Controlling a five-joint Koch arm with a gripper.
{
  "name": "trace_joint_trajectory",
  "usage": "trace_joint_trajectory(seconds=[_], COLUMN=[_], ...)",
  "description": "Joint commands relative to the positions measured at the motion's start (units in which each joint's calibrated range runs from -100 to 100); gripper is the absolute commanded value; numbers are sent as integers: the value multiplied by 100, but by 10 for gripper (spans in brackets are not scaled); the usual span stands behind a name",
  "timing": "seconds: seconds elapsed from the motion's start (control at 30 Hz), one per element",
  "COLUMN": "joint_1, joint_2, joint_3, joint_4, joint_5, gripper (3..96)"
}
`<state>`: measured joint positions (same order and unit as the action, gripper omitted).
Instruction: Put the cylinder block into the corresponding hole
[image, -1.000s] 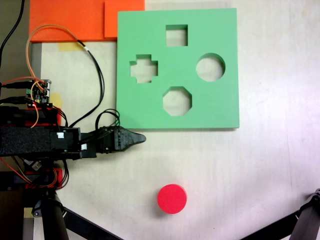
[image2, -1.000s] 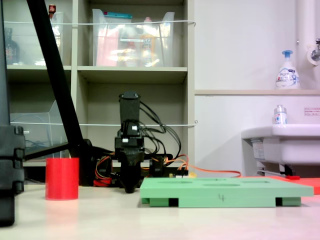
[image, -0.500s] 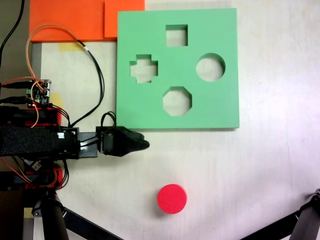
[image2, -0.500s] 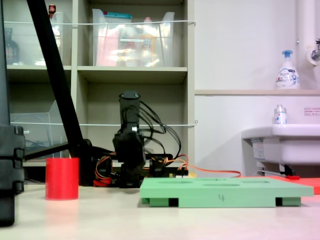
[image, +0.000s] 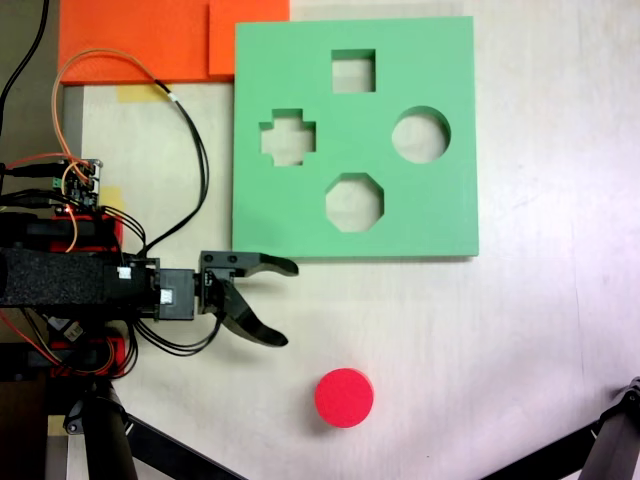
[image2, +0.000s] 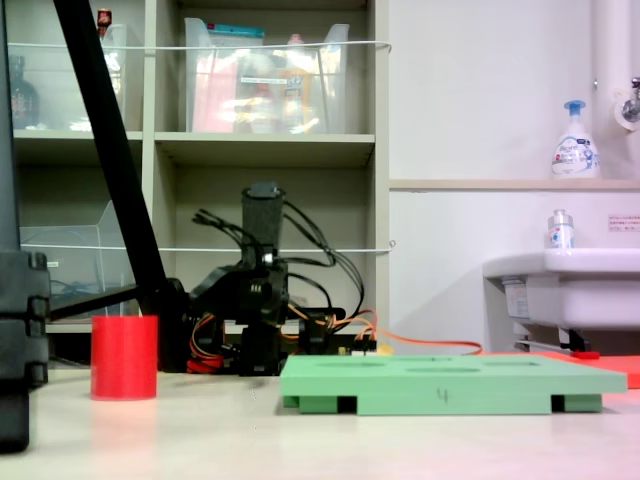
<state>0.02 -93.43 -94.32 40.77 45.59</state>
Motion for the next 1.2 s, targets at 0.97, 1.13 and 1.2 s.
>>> trace_joint_trajectory(seconds=[0.97,1.13,1.2], joint_1=[-1035,-1089,-1079], joint_2=[9930,10181,10195], joint_3=[2712,2981,2981], joint_4=[5923,5923,5923], joint_5=[523,567,567], gripper=[837,740,677])
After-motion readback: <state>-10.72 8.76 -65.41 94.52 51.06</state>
